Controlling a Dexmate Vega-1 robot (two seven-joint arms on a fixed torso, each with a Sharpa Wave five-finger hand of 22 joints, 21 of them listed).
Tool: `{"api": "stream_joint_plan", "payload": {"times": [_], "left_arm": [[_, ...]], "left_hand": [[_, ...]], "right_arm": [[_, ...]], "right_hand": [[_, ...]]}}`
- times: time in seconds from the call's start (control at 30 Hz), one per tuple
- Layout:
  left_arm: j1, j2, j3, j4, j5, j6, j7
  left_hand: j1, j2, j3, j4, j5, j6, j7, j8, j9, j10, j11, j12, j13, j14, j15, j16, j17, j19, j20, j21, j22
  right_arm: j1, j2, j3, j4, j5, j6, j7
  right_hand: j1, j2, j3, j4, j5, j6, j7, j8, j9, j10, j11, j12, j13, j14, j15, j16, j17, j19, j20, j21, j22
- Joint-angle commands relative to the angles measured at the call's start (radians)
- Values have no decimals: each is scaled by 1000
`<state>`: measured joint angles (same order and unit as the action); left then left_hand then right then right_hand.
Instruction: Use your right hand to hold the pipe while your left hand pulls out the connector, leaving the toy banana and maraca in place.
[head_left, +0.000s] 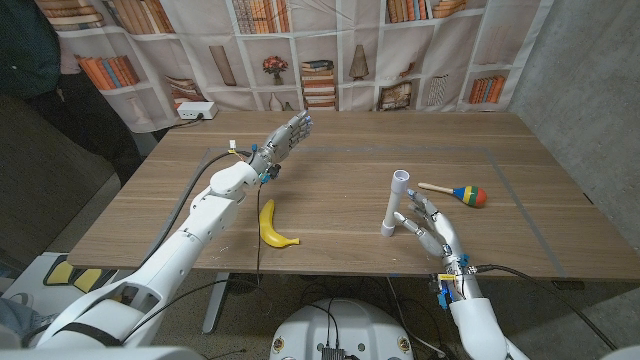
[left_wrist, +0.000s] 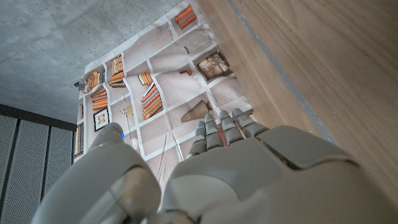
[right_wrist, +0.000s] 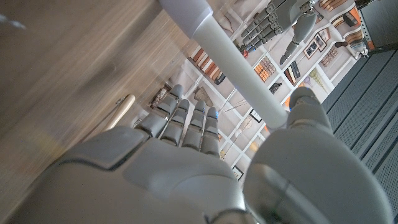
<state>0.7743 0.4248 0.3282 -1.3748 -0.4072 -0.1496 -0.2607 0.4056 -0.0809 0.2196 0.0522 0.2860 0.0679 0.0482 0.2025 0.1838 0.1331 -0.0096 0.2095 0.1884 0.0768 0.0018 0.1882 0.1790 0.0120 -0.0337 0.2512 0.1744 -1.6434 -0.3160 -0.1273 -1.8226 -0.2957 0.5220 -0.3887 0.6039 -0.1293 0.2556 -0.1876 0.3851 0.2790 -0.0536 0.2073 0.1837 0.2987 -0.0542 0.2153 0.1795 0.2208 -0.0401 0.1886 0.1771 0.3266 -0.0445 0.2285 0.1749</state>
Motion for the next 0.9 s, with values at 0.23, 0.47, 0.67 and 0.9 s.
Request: {"api": "stream_joint_plan", "payload": {"times": [0.23,0.47,0.67,0.9], "left_arm": [[30,19,-20,-24,-20,-17,-15],[44,31,-26,-48,-21,-9,-10],[50,37,-32,-57,-23,-4,-5],[52,38,-35,-50,-26,-1,-2]], "left_hand": [[9,-4,-2,-8,5,4,0,-3,3,1,0,-5,2,-2,-1,0,2,-7,-14,-5,4],[11,-4,-5,-8,3,-1,0,-6,4,-6,-4,-8,3,-6,-2,-1,2,-8,-13,-9,4],[10,-5,-7,-8,2,-5,-1,-7,4,-7,0,-8,3,-9,-1,-1,3,-9,-13,-11,4],[9,-4,-9,-7,1,-6,-3,-8,4,-8,-2,-8,3,-10,-1,-1,3,-11,-10,-14,5]], "right_arm": [[22,-12,-40,12,-47,-28,-63],[43,-19,-55,26,-50,-28,-75],[59,-24,-66,31,-42,-32,-76],[79,-26,-80,38,-39,-32,-82]], "right_hand": [[53,-7,13,6,12,26,-8,8,5,27,-13,7,1,22,-77,1,0,23,-96,-3,3],[76,-9,12,13,15,56,-10,15,5,41,-13,9,1,34,-78,2,0,30,-95,-5,4],[106,-5,13,19,19,84,-13,19,6,74,-21,18,1,73,-90,11,0,61,-101,1,6],[127,-4,11,26,18,97,-22,15,6,110,-28,25,1,109,-101,15,1,97,-111,9,8]]}}
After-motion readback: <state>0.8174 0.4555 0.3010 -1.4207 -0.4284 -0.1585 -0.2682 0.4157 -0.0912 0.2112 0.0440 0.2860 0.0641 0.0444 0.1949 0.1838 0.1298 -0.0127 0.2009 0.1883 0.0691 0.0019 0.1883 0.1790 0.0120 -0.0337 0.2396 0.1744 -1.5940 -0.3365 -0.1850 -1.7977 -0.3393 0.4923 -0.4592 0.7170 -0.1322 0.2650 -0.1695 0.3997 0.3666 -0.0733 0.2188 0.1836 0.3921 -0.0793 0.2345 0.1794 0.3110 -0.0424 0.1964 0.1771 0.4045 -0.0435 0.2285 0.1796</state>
